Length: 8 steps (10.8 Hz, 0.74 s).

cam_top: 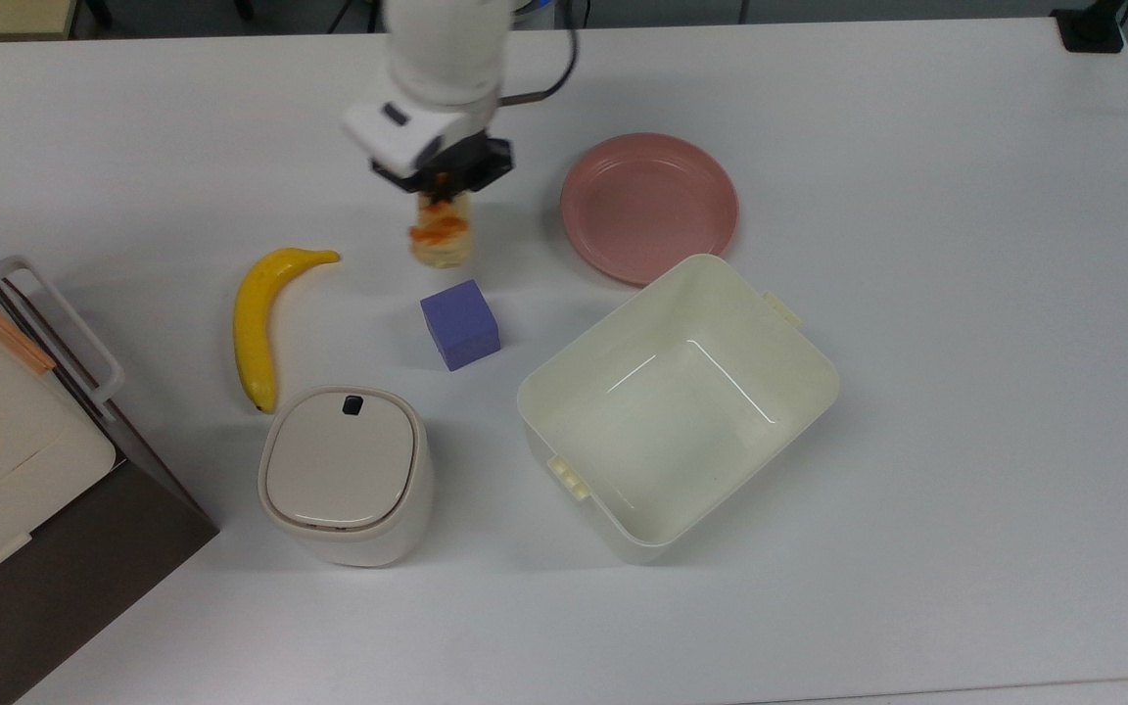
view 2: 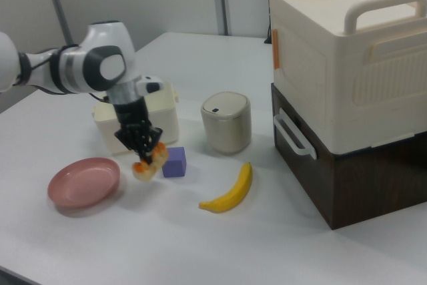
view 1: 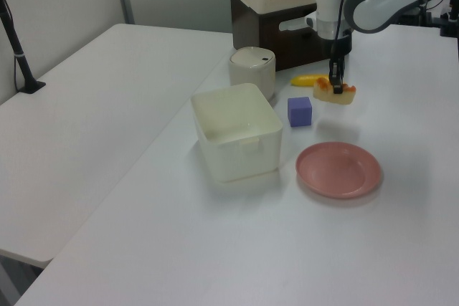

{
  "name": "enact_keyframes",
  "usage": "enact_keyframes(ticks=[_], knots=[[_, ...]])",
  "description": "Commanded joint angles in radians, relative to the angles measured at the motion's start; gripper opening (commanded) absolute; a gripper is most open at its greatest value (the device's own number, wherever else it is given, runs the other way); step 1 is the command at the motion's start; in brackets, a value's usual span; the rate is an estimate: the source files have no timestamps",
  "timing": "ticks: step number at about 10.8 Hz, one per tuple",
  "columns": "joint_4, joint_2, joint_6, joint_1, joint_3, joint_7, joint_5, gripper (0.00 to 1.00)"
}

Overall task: Put the bread on a plate
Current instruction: 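Carry the bread roll over the pink plate and lower it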

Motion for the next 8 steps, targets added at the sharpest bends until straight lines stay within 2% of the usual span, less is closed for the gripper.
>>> enact_keyframes(ticks=[1,5,8], knots=[[0.022,-0.015,-0.07,0.089,0.044,0.088,0.015,0.0],[0.028,-0.009,-0.12,0.234,0.054,0.108,0.03,0.0],[0.001,0.003,-0.127,0.293,0.056,0.109,0.053,0.0]])
